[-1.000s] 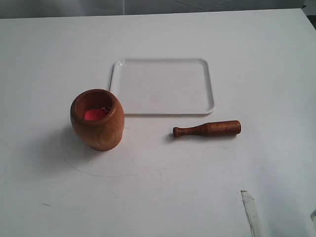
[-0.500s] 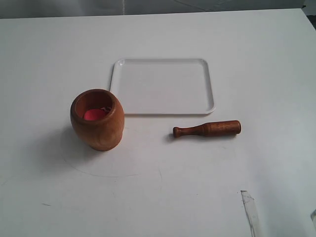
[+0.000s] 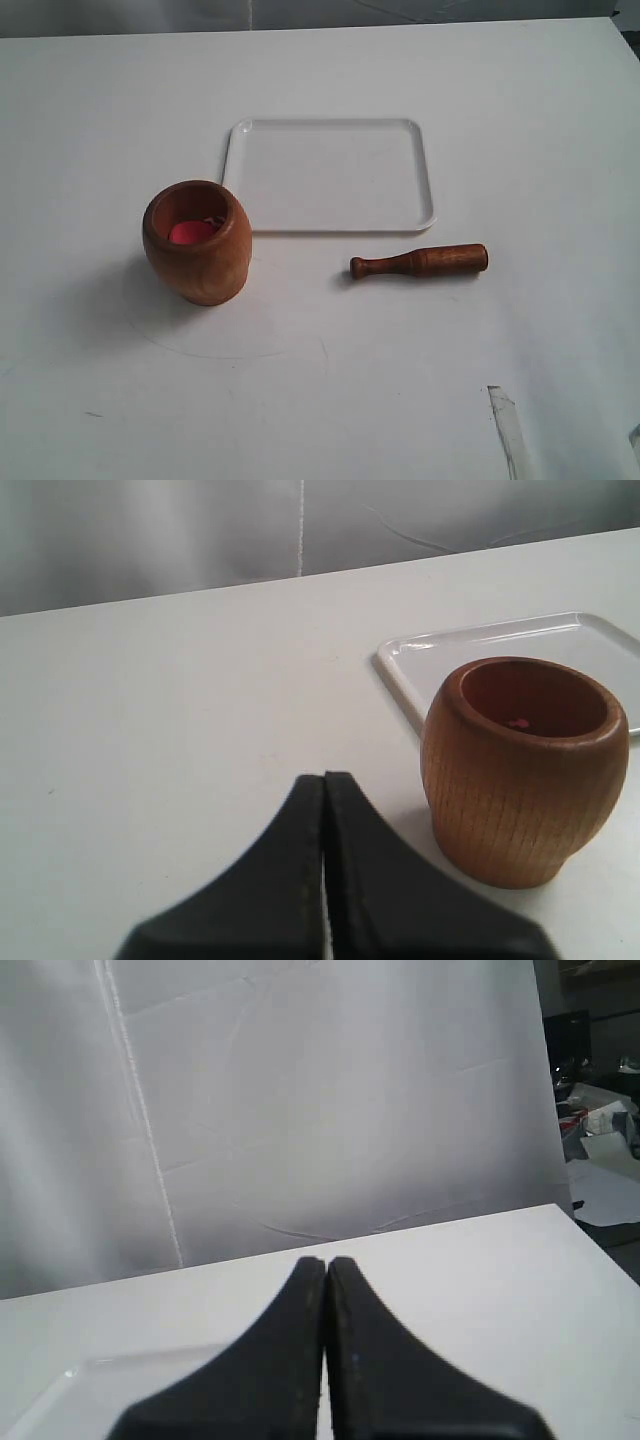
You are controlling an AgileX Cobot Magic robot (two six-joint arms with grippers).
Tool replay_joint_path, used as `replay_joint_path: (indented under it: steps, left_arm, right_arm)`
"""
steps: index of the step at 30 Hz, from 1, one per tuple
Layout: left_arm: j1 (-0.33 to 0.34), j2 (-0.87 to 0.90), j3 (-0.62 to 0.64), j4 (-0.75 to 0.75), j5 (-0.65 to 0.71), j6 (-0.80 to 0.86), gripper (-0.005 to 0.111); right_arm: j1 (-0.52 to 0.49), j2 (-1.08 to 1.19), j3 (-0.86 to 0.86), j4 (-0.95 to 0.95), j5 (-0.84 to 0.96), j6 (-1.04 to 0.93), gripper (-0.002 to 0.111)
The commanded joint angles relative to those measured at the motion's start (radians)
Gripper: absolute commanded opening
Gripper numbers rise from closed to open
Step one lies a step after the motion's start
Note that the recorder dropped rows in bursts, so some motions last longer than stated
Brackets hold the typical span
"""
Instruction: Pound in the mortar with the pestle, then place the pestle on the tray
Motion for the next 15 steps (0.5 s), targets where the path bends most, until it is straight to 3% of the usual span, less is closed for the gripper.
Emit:
replay_joint_path:
  steps: [1,9,15]
  left_arm:
    - [-0.008,-0.001,0.001,-0.007,-0.003,-0.008,0.000]
    - [-0.008,-0.001,0.001,-0.007,-0.003,-0.008,0.000]
    - [-0.008,-0.001,0.001,-0.007,-0.003,-0.008,0.000]
  right_arm:
    - [-0.007,-0.003,0.004,0.007,-0.013,0.005,0.000]
    - [-0.007,-0.003,0.004,0.085,-0.084,0.005,0.000]
    - [-0.007,-0.003,-0.152,0.078,-0.114,-0.003,0.000]
